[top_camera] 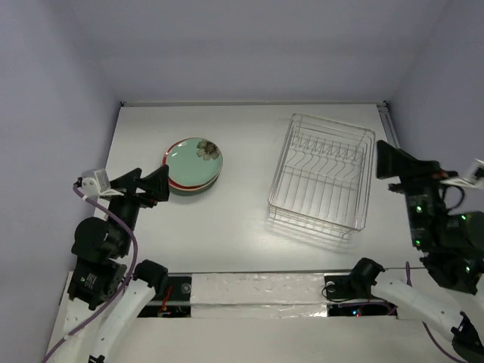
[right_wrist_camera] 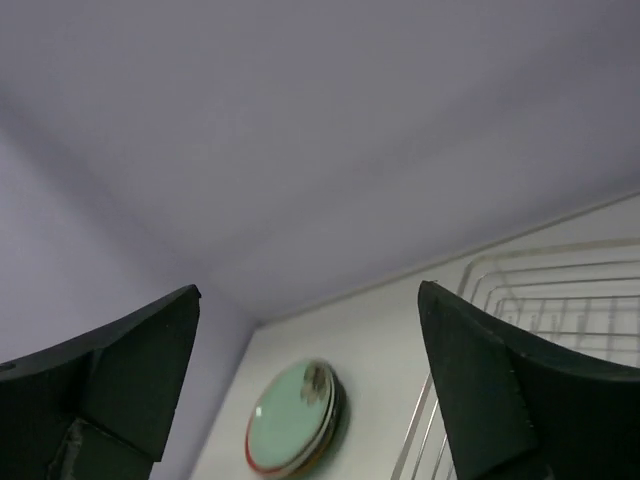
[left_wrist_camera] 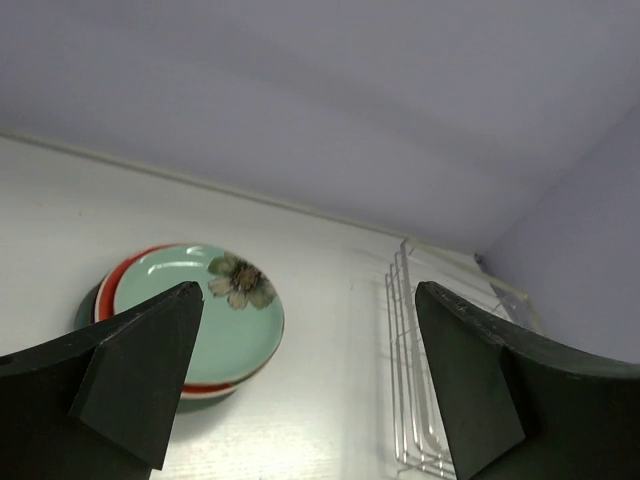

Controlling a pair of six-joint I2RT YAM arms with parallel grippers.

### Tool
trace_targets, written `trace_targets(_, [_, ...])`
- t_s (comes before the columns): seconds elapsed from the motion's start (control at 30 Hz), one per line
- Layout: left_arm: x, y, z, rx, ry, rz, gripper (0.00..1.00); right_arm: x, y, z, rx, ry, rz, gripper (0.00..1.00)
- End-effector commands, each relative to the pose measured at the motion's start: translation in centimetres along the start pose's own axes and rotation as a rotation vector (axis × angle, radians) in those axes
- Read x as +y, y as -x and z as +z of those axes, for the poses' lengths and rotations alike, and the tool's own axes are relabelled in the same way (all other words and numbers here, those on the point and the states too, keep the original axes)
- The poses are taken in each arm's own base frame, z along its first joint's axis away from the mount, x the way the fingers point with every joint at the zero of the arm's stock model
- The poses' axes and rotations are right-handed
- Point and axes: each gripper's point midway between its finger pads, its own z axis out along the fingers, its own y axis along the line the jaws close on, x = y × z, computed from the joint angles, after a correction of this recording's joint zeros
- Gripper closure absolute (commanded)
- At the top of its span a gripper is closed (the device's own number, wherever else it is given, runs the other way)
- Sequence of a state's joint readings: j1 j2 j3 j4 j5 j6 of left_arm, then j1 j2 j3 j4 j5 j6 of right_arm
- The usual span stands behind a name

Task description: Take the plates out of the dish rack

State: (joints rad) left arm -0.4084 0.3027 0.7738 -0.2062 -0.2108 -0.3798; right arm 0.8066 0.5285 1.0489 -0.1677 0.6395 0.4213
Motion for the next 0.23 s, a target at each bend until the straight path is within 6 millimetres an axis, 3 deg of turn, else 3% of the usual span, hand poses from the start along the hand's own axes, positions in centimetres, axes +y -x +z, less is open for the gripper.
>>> trace_targets(0.0, [-1.8, 4.5, -0.5, -0.109, -0.047, 0.022, 0.15, -6.1, 1.8, -2.1, -0.122, -0.240, -0.018, 0.00])
trace_targets(0.1, [-2.0, 5.0, -0.4, -0.141, -0.061, 0.025, 0.16, -6.8, 0.1, -2.3, -0.109, -0.231, -0.034, 0.00])
trace_targets(0.2, [-1.5, 3.5, 0.4, -0.109, -0.047, 0.027, 0.15, -7.0, -2.5, -1.2, -0.039, -0.258, -0.089, 0.00])
